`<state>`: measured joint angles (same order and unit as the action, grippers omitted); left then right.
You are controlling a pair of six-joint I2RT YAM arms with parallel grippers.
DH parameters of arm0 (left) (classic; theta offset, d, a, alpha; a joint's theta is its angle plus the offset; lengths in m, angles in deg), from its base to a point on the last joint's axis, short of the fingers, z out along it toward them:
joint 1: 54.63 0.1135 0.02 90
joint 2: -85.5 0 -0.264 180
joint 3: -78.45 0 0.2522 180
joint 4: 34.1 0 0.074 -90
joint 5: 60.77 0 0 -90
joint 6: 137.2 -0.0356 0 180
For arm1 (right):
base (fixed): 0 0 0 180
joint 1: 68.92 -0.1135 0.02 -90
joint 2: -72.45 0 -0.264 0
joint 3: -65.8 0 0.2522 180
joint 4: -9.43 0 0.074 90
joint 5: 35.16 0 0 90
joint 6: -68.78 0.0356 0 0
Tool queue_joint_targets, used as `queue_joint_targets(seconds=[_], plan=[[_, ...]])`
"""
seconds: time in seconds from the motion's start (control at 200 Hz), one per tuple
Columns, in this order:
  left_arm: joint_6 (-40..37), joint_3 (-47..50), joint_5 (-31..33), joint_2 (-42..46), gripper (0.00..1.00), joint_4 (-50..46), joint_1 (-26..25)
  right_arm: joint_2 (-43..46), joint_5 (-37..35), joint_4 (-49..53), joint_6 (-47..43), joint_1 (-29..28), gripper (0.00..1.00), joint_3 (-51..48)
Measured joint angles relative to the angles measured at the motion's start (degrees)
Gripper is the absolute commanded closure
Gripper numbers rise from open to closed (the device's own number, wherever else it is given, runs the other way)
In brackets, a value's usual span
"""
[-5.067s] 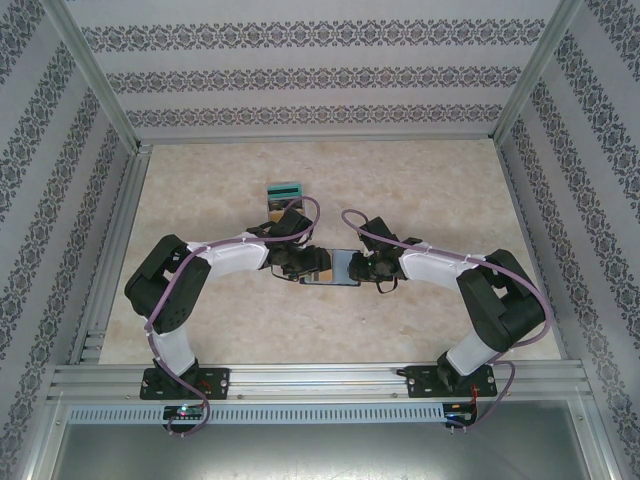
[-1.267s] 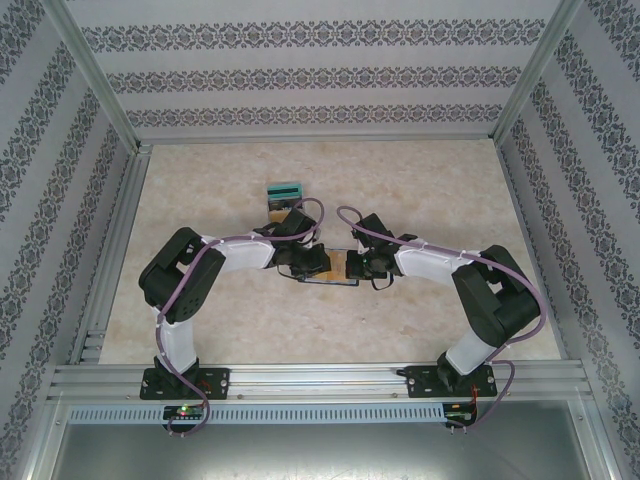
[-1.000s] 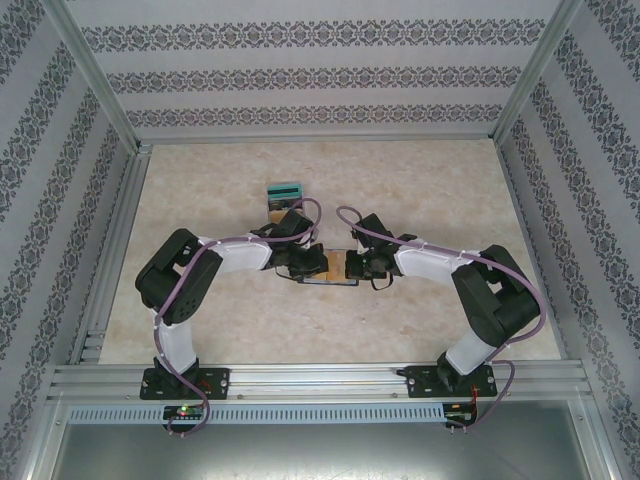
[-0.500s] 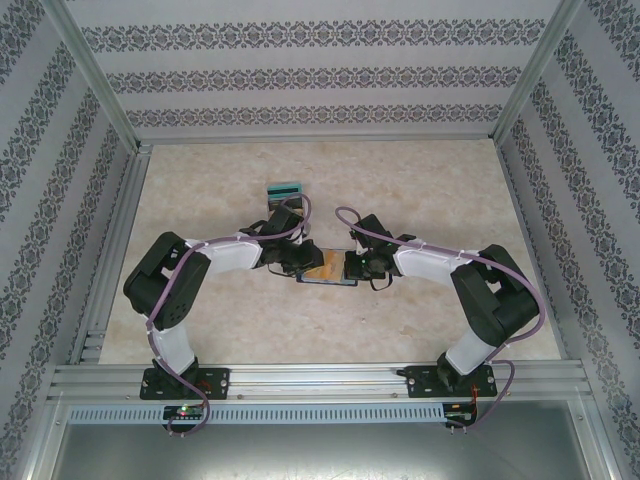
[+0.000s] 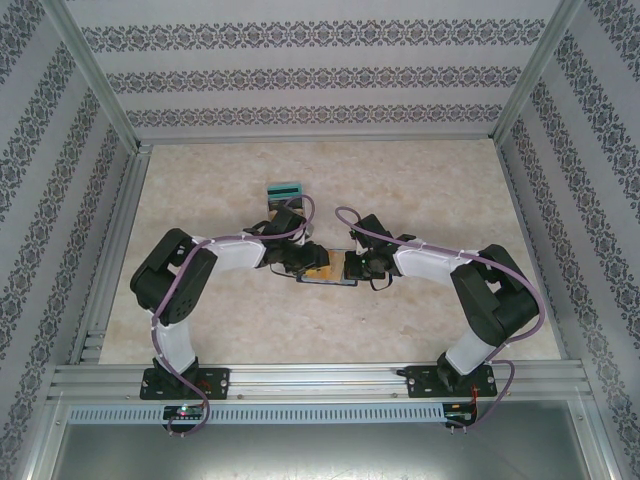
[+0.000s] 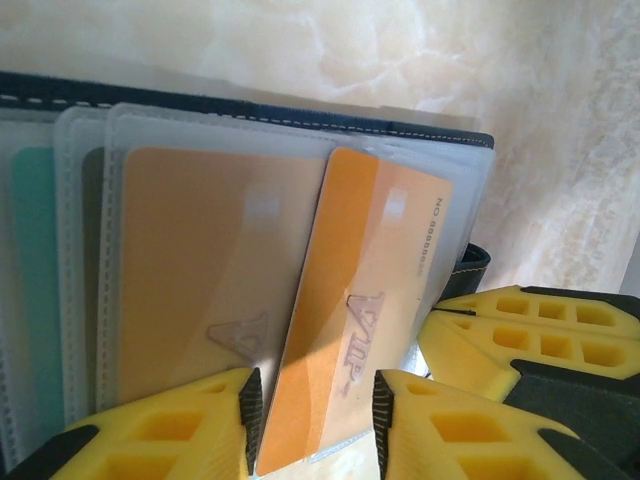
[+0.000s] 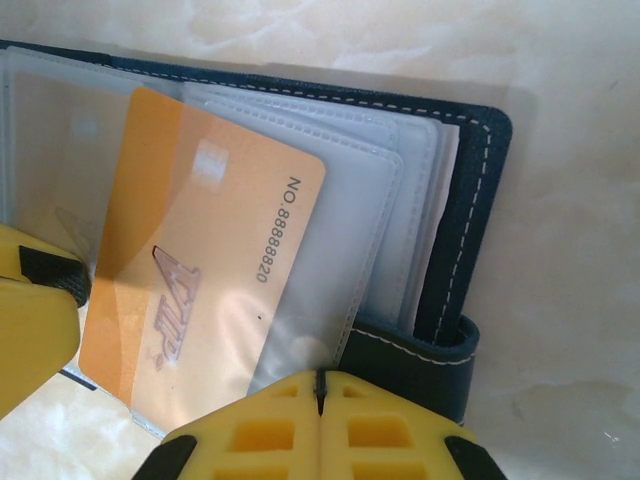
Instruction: Take the credit cards out of the card holder
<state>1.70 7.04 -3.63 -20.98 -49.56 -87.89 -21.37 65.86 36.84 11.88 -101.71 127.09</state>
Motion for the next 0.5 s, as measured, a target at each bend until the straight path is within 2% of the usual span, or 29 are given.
queue_joint_targets(seconds=[0.34,0.5], plan=[[-0.2,0.0,-2.1,-1.0,0.69,1.8,-0.2,-0.2,0.0,0.0,0.0,0.0,0.94,0.1],[-0.3,0.0,-3.1,-1.6,0.67,3.0,-0.4,-0.2,0.0,0.1,0.0,0.0,0.94,0.2]])
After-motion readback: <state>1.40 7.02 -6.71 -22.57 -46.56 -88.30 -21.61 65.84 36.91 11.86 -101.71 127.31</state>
